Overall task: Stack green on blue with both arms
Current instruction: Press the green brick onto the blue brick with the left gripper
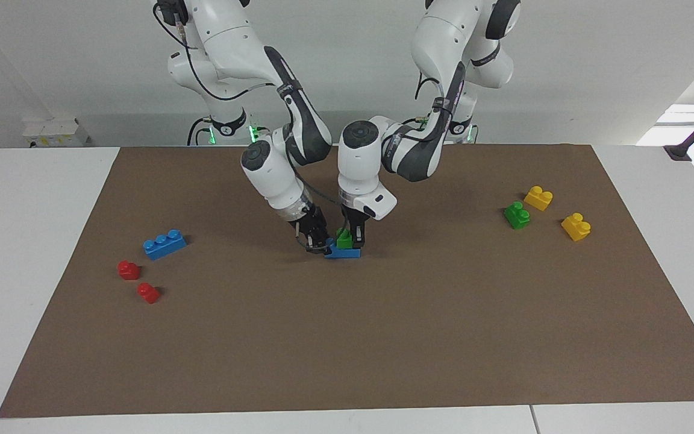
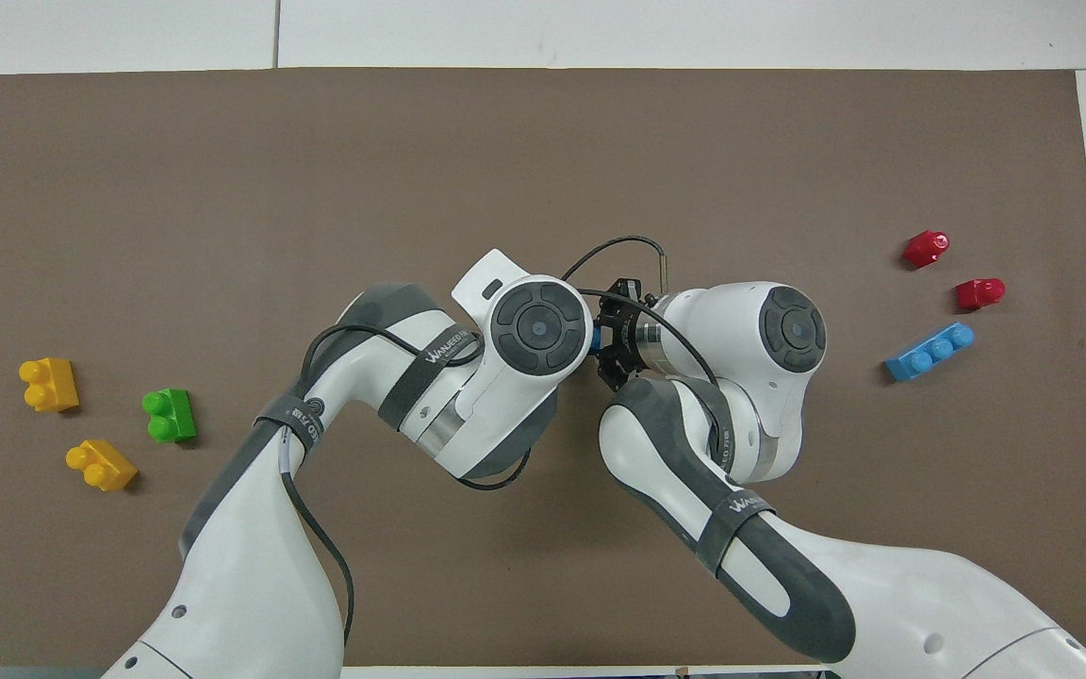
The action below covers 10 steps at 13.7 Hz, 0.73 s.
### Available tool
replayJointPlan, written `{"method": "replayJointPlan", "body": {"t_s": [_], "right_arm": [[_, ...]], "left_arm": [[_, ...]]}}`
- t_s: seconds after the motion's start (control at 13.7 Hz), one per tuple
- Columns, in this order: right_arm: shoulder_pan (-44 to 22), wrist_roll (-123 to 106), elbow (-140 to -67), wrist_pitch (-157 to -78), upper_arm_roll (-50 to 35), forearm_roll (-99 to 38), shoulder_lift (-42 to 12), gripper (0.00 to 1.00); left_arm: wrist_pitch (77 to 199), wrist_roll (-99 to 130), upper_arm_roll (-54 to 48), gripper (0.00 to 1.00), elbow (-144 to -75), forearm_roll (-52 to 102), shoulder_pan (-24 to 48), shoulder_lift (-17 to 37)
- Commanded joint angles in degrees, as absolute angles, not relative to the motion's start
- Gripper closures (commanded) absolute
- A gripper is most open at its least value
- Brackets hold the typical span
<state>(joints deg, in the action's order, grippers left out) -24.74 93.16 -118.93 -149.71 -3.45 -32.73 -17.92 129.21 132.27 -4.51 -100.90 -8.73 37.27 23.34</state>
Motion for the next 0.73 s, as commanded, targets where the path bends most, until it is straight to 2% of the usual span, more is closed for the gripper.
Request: {"method": "replayJointPlan", "body": {"t_s": [0.0, 0.58, 0.66], "right_arm": [[-25.05, 92.81, -119.88, -151.26, -3.34, -34.01, -18.28, 1.00], [-24.96, 93.16, -119.88, -151.17, -3.34, -34.19, -18.28, 1.00], [-24.96, 93.43, -119.88, -151.26, -3.34, -34.19, -18.28, 0.93]], "left_arm": [[130.78, 133.16, -3.43, 0.00, -100.99, -11.51, 37.88, 23.82], [130.25, 132.37, -3.52, 0.00, -101.42, -11.43, 37.27, 22.68], [130.34, 130.97, -3.52, 0.00, -101.77, -11.43, 37.09, 22.33]]}}
